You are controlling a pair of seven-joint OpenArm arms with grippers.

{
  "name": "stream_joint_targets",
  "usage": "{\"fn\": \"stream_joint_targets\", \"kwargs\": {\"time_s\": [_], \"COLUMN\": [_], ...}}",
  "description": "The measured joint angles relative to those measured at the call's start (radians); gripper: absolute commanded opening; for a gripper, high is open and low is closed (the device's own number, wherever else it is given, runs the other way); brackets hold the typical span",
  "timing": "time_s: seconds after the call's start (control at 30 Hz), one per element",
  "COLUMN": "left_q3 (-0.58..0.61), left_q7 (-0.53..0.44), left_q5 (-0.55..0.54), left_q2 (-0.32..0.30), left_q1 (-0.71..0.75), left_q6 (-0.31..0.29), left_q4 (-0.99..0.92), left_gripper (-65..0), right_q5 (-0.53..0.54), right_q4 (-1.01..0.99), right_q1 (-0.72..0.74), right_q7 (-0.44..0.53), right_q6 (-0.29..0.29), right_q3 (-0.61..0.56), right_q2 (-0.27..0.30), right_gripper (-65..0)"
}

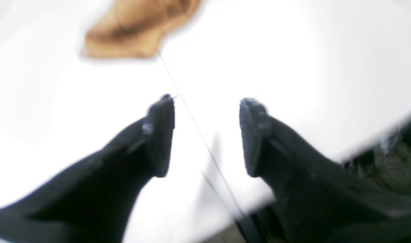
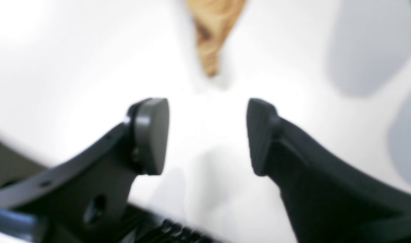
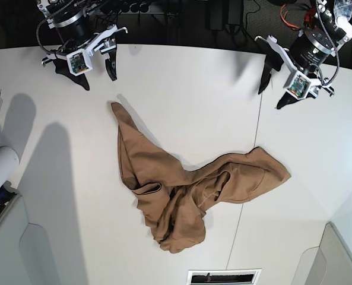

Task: Layout the t-shirt on the table in an organized manner, then fold the t-shirt properly
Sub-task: 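Lower both grippers and grasp two edges of the tan t-shirt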

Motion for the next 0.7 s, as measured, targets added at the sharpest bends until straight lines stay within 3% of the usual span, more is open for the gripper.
{"fn": "stream_joint_targets", "kwargs": {"time_s": [0.1,0.37,0.6,0.7], "left_q3": [0.001,0.171,0.246,0.248], "left_q7": [-0.001,-0.041,-0.086,-0.098], "left_q5": [-0.034,0.009,0.06,0.062], "left_q2": [-0.002,-0.001,0.022,0.043], "left_q1": [-0.123,-0.465,-0.658,-0.703], "left_q6": [0.003,0.004,0.004,0.006], "left_q4": [-0.088,-0.444,-0.706,-0.791], "left_gripper": [-27.4,-27.4,-27.4,-27.4], "right_q5": [0.0,0.006,0.003,0.006], "right_q4": [-0.009,-0.174,-0.312,-0.359], "right_q1": [0.056,0.254,0.365,0.385], "right_q7": [-0.013,-0.035,-0.033,-0.034], "right_q6": [-0.044,-0.04,-0.043,-0.043], "right_q3": [0.0,0.0,0.001,0.001], "right_q2": [-0.013,-0.088,-0.175,-0.188], "right_gripper": [-27.8,-27.8,-27.8,-27.8]}}
